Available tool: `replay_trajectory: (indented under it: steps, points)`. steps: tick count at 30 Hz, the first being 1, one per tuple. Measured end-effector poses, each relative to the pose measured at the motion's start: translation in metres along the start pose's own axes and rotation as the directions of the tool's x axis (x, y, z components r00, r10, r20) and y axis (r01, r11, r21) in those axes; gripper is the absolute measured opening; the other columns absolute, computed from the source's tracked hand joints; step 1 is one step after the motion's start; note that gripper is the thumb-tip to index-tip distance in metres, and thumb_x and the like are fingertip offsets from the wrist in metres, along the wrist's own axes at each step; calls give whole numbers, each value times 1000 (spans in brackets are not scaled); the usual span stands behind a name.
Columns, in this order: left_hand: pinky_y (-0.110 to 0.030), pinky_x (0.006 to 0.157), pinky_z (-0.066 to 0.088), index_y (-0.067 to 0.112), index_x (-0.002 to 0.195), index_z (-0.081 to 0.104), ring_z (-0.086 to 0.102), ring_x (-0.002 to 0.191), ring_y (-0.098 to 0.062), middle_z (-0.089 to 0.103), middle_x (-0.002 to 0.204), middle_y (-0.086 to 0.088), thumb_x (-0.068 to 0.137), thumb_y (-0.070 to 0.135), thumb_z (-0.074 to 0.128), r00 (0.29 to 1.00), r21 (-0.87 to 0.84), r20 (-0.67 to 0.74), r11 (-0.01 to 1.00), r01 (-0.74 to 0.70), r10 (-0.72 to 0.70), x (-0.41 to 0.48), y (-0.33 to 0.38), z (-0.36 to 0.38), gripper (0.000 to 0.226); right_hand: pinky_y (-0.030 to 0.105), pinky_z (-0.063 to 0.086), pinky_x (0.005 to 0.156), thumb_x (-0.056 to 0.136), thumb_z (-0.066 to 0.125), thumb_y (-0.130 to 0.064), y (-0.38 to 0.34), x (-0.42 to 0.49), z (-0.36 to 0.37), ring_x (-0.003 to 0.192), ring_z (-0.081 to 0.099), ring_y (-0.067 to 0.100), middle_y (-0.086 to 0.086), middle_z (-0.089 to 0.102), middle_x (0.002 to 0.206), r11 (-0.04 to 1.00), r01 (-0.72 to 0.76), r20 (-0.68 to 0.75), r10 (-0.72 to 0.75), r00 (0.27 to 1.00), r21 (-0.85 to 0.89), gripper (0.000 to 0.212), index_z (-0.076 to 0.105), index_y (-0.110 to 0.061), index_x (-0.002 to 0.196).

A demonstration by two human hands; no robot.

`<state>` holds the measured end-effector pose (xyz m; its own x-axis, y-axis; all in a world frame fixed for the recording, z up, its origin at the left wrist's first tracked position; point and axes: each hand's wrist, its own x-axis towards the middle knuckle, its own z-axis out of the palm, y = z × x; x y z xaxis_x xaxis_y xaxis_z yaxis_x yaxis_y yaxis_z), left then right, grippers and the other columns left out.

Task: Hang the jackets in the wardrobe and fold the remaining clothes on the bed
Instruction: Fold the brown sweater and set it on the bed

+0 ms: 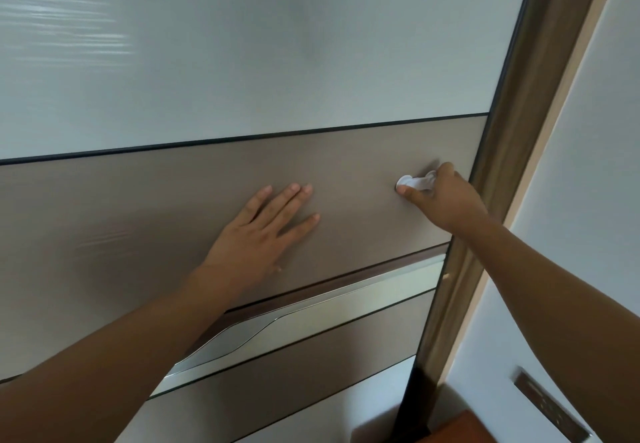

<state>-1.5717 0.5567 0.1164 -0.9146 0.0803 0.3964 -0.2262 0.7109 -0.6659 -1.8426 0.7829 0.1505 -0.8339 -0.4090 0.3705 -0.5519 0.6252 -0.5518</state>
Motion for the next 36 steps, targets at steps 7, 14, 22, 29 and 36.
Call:
replay_trajectory:
  steps: [7,14,22,29,36]
  points:
    - [-56,124,1,26,162,15,-1,156,-34,-5,168,-18,56,48,92,1000,21,3,1000,23,-23,-95,-58,8,132,42,52,83,77,55,-78,-89,-60,32,101,61,25,3,60,116,1000,15,45,-16,999,27,76,44,-15,118]
    - [-57,123,-1,28,162,15,2,156,-36,-1,168,-18,50,46,95,998,46,43,998,44,-46,-191,-119,14,139,28,38,55,78,58,-73,-178,-117,66,69,55,6,-10,59,86,994,47,63,-53,997,94,66,38,-21,113]
    - [-61,122,0,32,162,14,1,155,-37,3,168,-20,44,48,97,991,115,92,990,88,-99,-292,-179,21,145,43,55,81,79,53,-79,-261,-170,98,89,63,24,1,62,103,980,184,152,-194,969,81,68,38,-22,112]
    - [-68,119,4,31,161,17,5,154,-42,8,166,-24,39,39,101,979,188,107,970,154,-176,-372,-218,29,149,34,43,64,100,54,-46,-303,-196,129,81,62,27,6,68,103,840,524,140,-507,851,-143,38,43,-16,121]
    - [-75,115,11,26,162,13,9,151,-50,7,164,-30,45,28,100,949,247,145,939,239,-280,-439,-245,23,145,28,35,55,98,61,-42,-358,-218,164,71,56,21,3,63,94,751,644,181,-620,764,-144,41,41,-16,123]
